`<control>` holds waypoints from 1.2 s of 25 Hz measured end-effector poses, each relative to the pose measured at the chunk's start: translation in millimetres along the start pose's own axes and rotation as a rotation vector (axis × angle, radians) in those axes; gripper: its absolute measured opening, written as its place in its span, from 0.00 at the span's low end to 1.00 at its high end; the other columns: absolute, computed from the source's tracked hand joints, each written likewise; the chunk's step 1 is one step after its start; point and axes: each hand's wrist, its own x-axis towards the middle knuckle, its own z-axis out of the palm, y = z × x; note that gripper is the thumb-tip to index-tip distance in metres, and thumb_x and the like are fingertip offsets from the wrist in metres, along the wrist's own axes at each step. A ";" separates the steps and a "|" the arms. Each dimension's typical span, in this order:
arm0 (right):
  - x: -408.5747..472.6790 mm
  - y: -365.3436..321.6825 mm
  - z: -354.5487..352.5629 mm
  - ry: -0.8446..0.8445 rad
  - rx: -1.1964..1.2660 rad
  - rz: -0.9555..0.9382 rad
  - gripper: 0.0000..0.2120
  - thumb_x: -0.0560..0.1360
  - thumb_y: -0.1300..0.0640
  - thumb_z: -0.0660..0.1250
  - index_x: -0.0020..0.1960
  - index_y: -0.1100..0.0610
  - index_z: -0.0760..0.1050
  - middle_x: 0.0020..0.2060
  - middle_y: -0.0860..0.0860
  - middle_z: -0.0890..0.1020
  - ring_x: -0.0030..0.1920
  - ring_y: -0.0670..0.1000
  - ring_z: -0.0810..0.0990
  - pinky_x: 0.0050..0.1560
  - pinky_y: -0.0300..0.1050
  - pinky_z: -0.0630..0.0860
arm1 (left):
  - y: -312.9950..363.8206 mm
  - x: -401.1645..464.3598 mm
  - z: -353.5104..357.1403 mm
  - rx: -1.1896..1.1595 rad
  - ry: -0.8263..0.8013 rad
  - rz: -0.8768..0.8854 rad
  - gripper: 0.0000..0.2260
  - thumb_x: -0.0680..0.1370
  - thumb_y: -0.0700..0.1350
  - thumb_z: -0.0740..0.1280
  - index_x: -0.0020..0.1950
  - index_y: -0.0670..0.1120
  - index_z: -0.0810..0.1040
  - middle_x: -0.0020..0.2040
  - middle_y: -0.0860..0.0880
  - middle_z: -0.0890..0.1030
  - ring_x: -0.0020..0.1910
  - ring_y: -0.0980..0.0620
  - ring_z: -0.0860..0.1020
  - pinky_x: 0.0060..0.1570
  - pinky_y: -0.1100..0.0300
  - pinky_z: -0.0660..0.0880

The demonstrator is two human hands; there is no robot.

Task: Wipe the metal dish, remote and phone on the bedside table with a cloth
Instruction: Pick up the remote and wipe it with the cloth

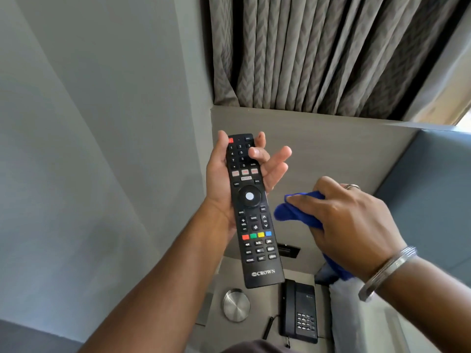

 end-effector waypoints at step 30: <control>-13.6 -19.1 8.5 0.045 0.014 -0.105 0.28 0.64 0.61 0.71 0.64 0.50 0.76 0.38 0.53 0.75 0.29 0.58 0.71 0.22 0.50 0.73 | -1.8 9.4 -0.4 0.133 0.035 0.031 0.27 0.78 0.67 0.57 0.51 0.43 0.75 0.36 0.49 0.82 0.53 0.41 0.83 0.53 0.49 0.81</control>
